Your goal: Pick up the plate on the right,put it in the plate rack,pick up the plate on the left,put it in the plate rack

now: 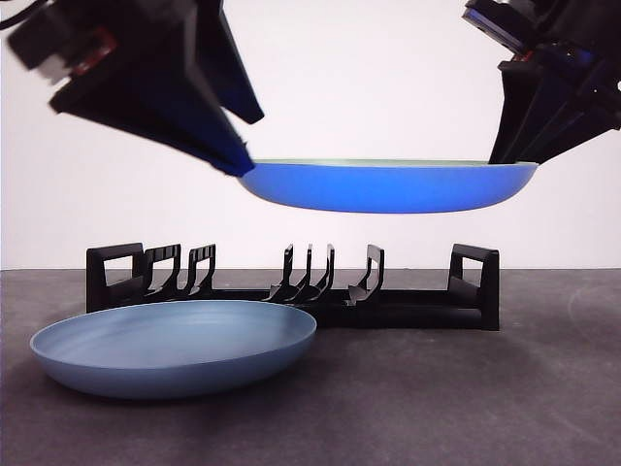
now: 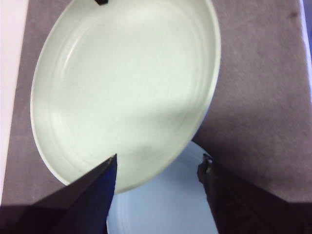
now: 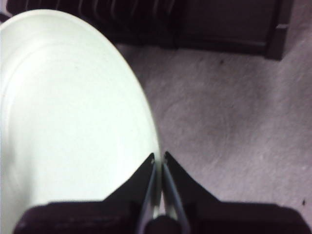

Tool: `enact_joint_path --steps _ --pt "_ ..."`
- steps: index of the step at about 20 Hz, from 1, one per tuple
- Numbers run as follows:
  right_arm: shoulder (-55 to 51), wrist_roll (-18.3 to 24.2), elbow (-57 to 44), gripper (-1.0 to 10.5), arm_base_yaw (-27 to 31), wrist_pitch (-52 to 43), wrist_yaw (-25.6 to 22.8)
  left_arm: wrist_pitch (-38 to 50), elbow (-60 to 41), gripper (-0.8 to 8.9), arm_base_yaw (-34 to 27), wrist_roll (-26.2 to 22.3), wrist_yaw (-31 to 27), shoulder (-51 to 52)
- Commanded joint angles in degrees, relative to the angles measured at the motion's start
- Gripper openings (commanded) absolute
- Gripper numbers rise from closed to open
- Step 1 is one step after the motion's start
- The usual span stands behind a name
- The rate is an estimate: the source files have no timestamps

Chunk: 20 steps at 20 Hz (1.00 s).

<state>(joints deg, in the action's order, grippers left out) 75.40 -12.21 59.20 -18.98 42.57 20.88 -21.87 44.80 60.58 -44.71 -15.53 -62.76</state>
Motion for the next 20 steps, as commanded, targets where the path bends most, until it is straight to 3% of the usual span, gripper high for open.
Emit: enact_joint_path --steps 1,4,8,14,20 --pt "0.4 -0.4 0.3 -0.2 -0.7 0.3 2.1 -1.1 0.3 2.81 0.2 -2.0 0.1 -0.1" --pt "0.4 -0.4 0.3 -0.2 -1.1 0.3 6.0 -2.6 0.3 2.79 0.2 -2.1 1.0 -0.1" --pt "0.4 -0.4 0.3 -0.2 -1.1 1.4 6.3 -4.0 0.3 2.76 0.2 -2.1 1.1 -0.1" --pt "0.3 -0.3 0.3 -0.2 -1.4 3.1 6.3 -5.3 0.3 0.56 0.2 -2.1 2.7 -0.1" --pt "0.3 0.3 0.4 -0.1 -1.4 2.9 10.8 -5.9 0.3 -0.09 0.2 -2.1 4.3 -0.1"
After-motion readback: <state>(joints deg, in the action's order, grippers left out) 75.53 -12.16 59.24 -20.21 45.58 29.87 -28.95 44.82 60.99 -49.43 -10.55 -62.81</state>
